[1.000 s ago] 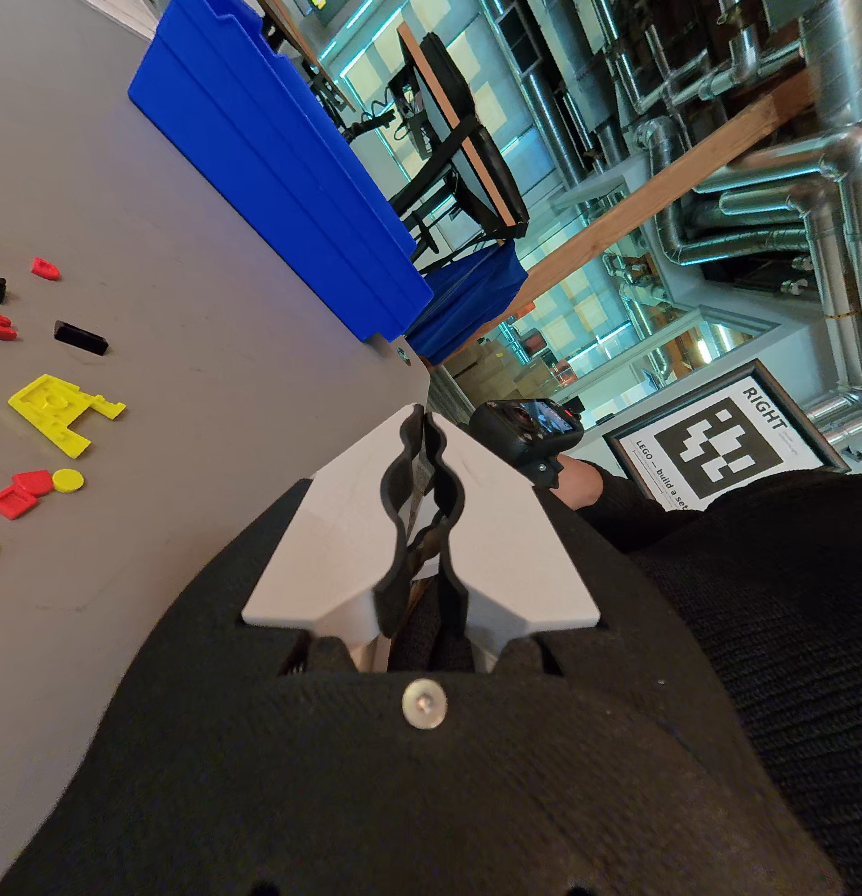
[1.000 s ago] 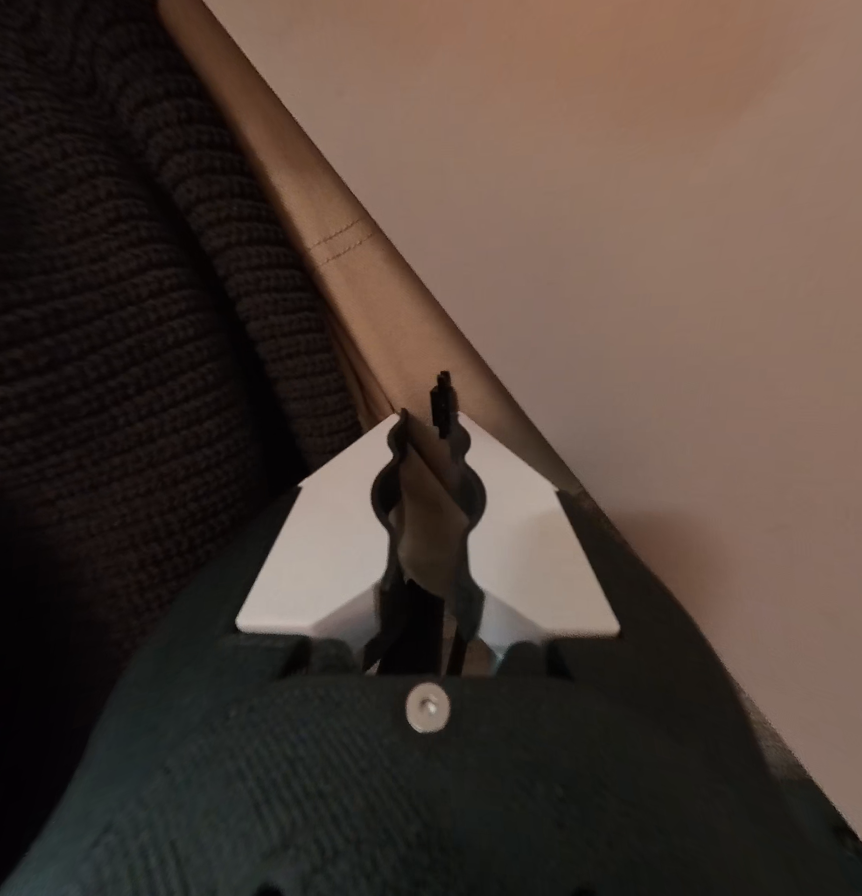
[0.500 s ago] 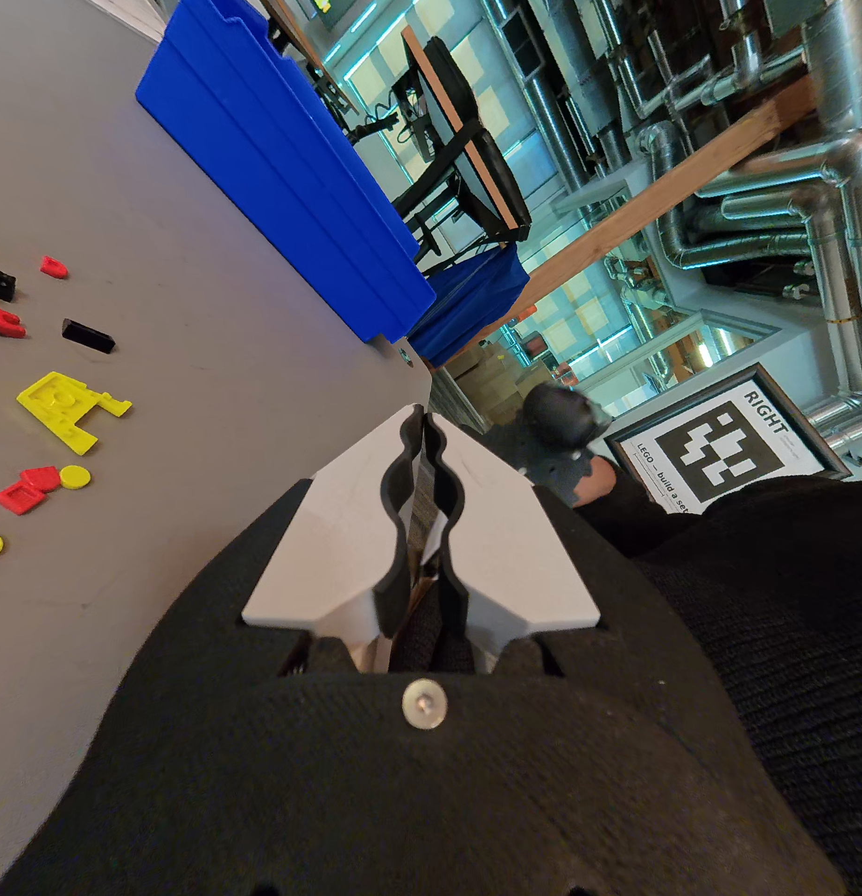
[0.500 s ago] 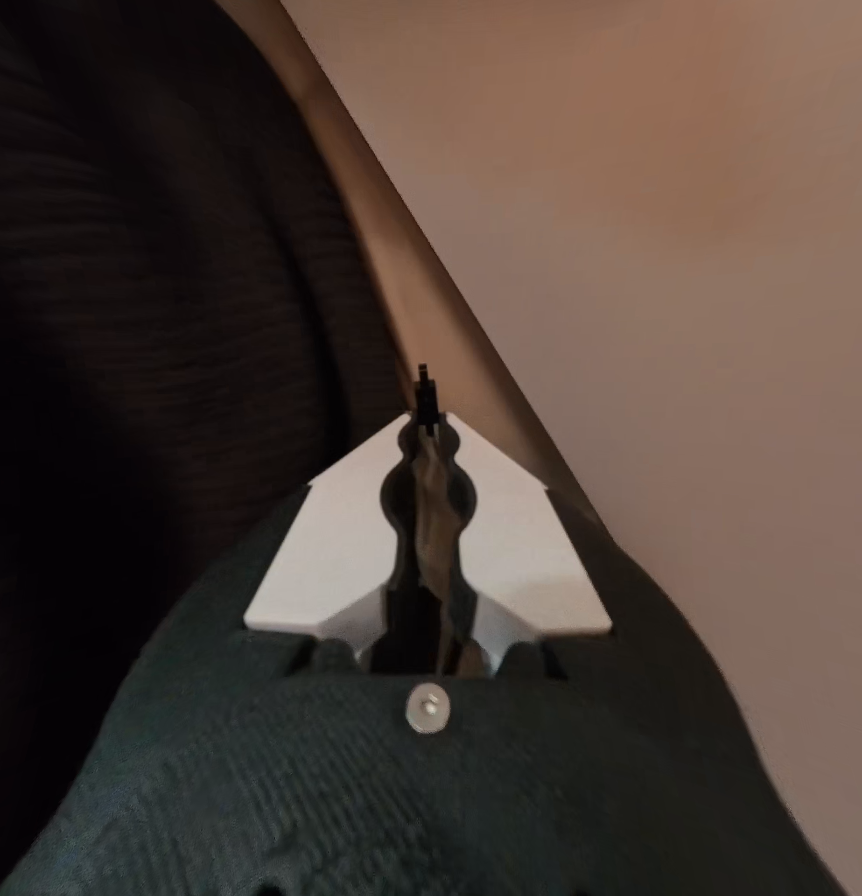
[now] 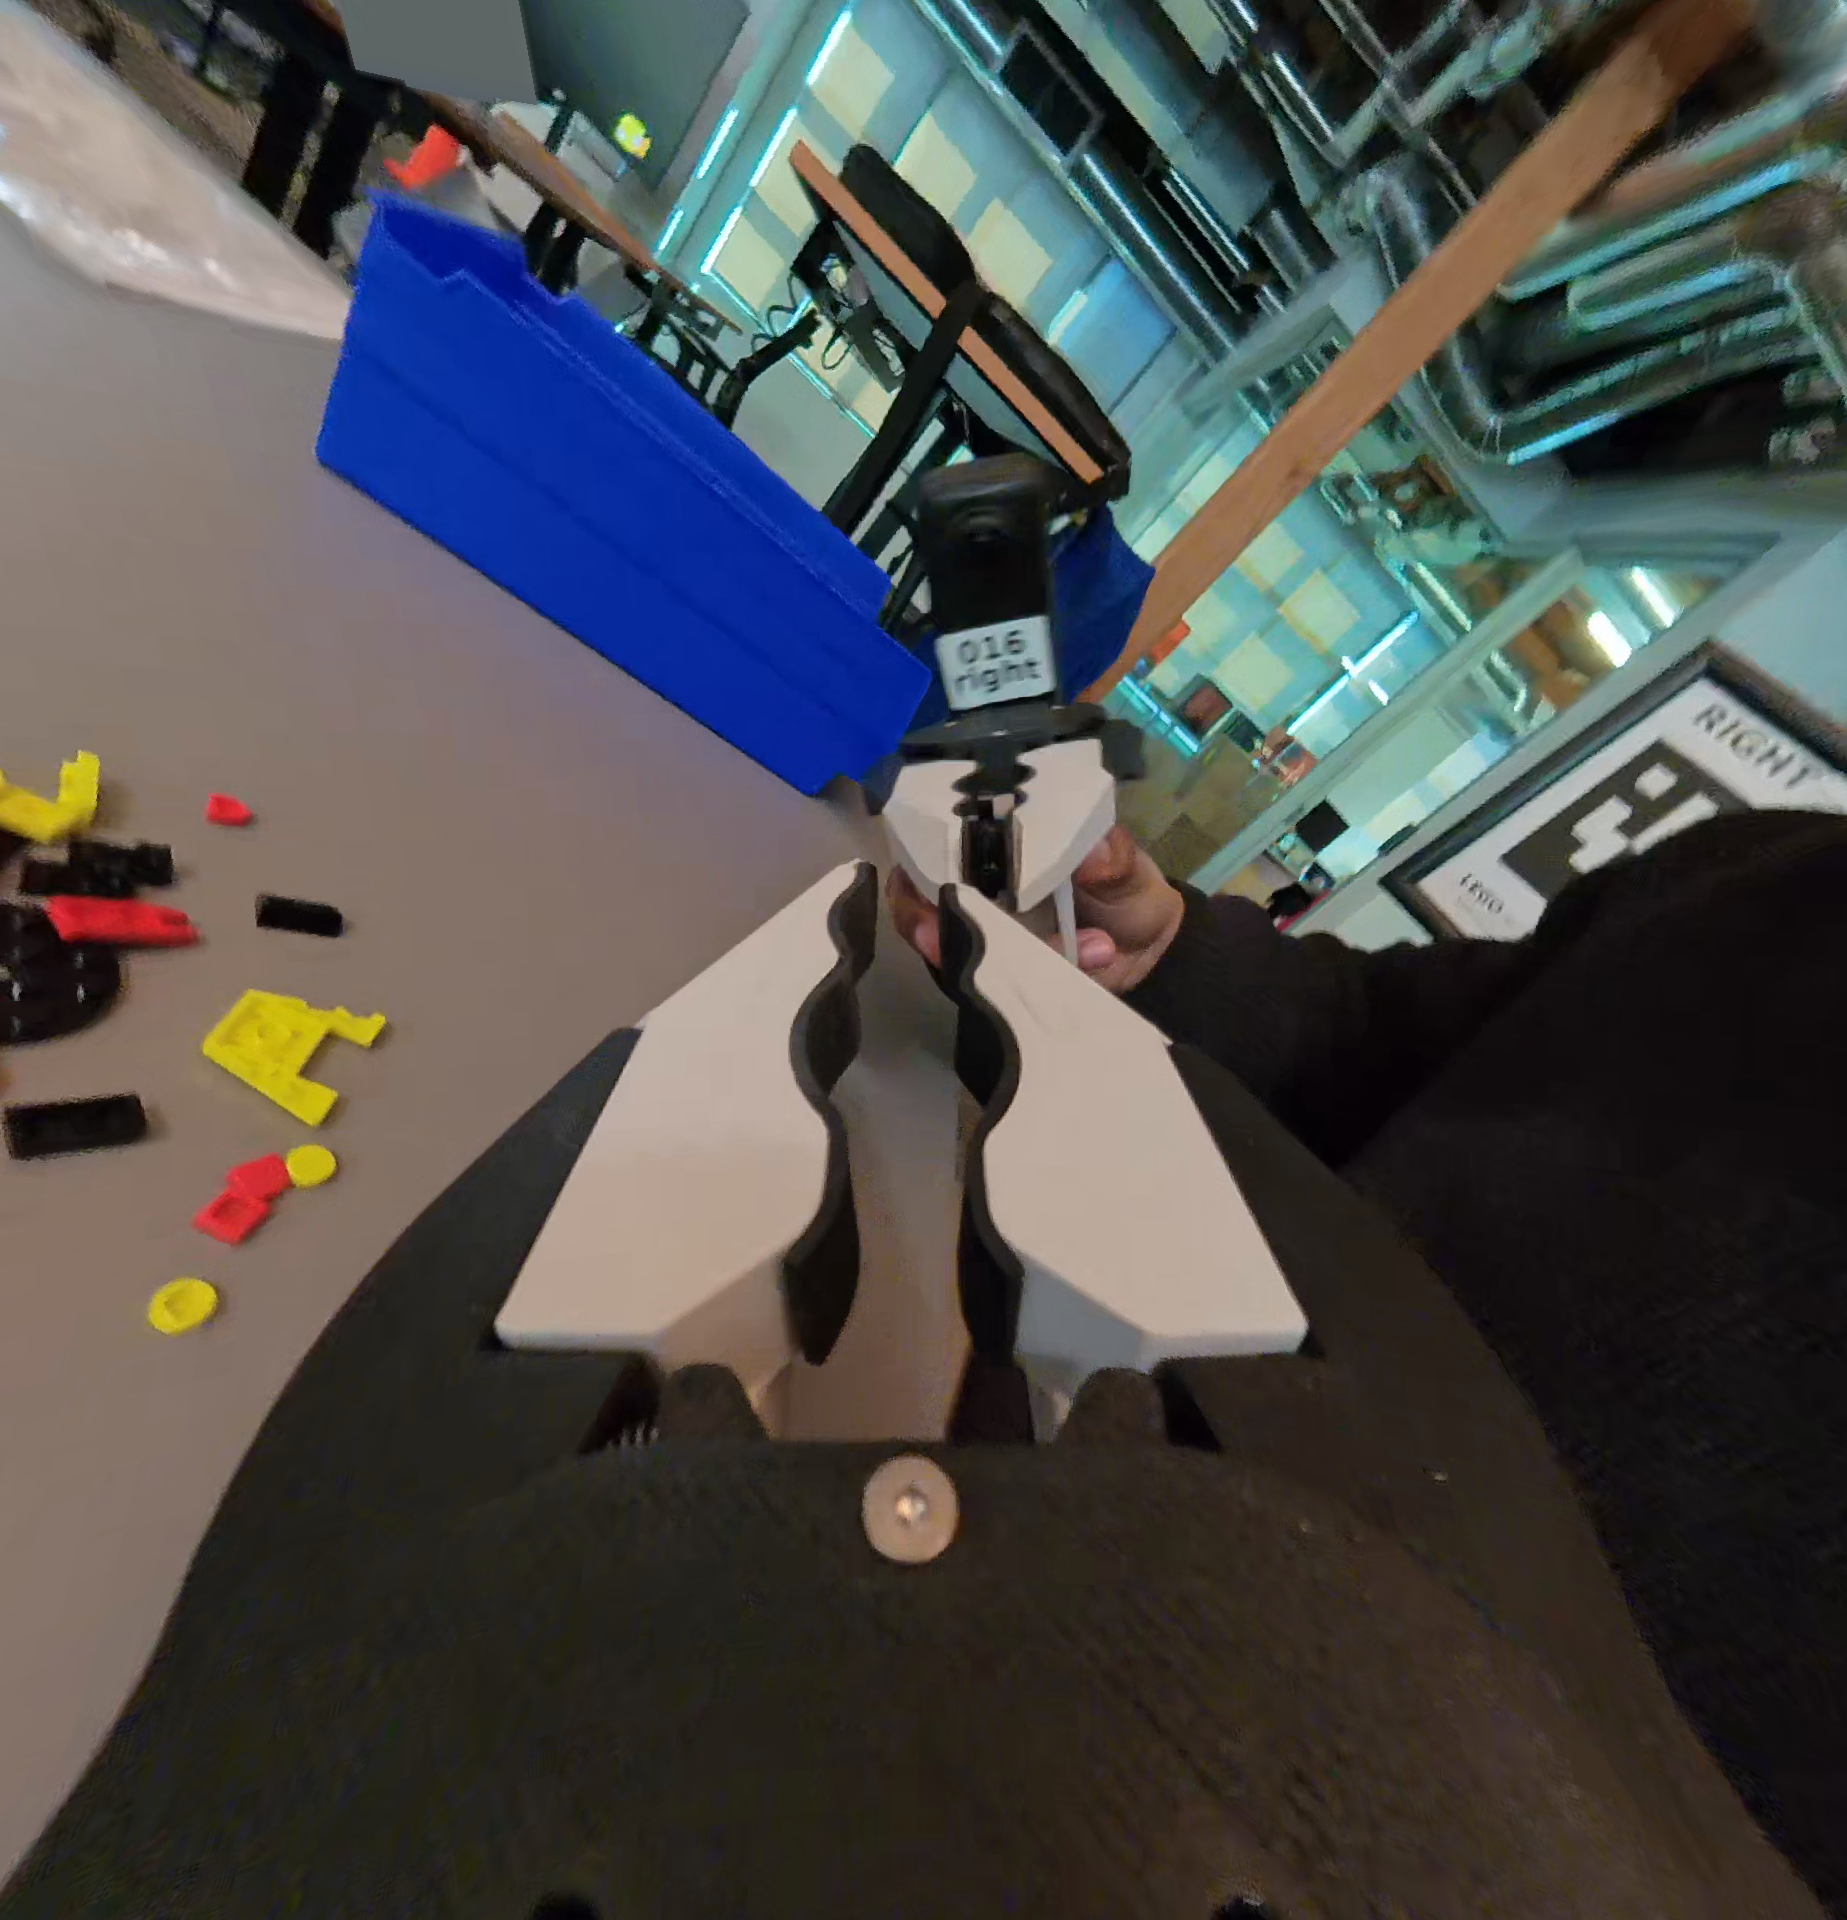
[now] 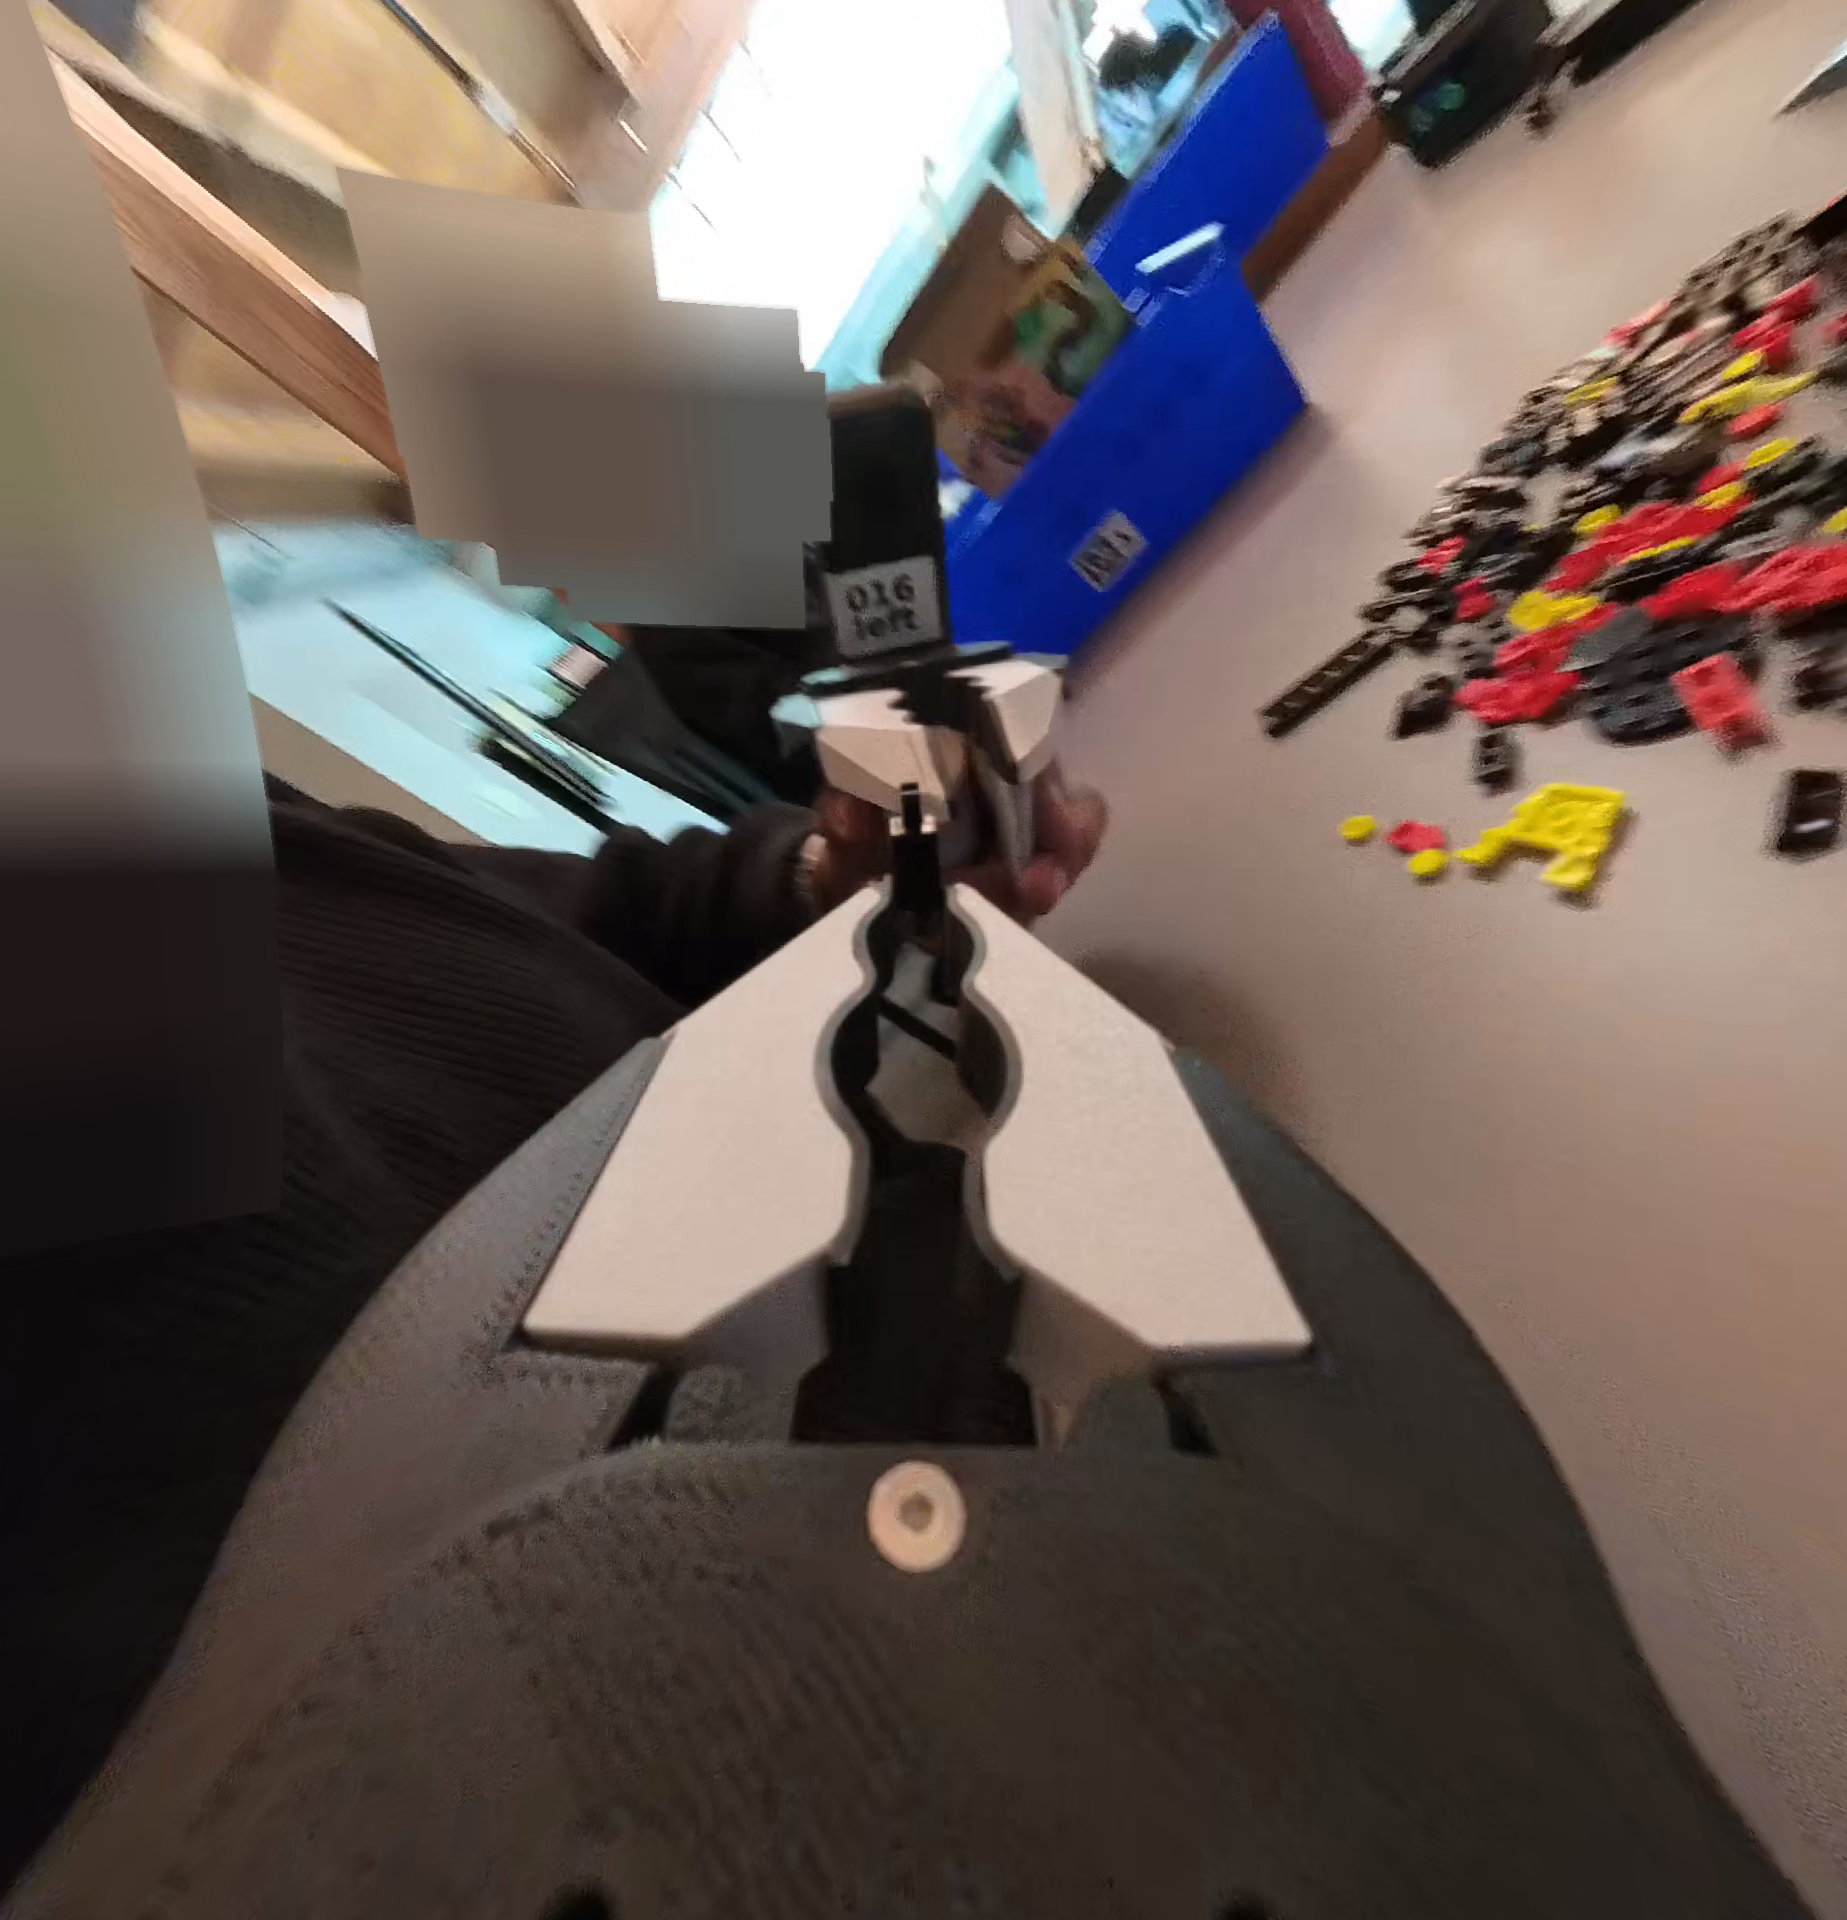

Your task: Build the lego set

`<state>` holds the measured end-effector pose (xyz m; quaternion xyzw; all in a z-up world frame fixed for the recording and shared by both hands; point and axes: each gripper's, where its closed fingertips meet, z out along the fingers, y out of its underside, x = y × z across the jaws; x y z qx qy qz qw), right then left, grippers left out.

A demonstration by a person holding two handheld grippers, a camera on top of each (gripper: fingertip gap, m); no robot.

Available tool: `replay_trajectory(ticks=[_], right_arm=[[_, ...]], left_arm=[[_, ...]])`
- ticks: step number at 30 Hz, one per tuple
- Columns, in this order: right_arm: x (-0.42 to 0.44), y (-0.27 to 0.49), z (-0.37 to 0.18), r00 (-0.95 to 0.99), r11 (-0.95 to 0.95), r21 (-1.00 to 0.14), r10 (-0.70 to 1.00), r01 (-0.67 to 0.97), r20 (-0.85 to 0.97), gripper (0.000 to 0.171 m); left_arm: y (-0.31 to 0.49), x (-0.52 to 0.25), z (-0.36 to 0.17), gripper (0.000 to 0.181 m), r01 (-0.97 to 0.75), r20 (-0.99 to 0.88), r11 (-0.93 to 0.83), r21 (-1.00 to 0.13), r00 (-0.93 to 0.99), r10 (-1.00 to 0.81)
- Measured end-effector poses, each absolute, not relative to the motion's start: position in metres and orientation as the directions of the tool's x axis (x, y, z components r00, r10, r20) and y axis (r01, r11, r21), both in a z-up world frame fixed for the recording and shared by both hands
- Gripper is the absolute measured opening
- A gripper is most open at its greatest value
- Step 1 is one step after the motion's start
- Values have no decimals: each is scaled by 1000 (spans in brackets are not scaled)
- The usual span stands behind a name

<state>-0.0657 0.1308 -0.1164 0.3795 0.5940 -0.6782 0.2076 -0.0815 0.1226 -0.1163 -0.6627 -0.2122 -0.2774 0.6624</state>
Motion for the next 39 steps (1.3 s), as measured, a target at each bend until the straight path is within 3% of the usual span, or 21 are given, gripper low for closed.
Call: replay_trajectory(ticks=[4,10,18,23,32,39], right_arm=[[-56,125,-115,-539,-256,-520,-6,815,-842,6],[-54,114,-115,-645,-215,-644,78,734,-761,6],[-46,106,-127,-700,-101,-719,170,688,-693,6],[-52,113,-129,-683,-127,-708,194,694,-704,6],[-67,131,-117,-673,-247,-709,223,661,-705,6],[-67,132,-122,-698,-191,-749,275,634,-661,5]], left_arm=[[123,-70,-112,14,570,572,-56,-820,808,-143],[127,-54,-107,13,659,656,-81,-748,713,-248],[126,-57,-107,4,700,693,-82,-710,673,-260],[123,-61,-111,0,653,656,-97,-751,721,-222],[126,-64,-128,0,668,689,-169,-725,706,-167],[127,-62,-132,3,638,664,-191,-746,732,-150]])
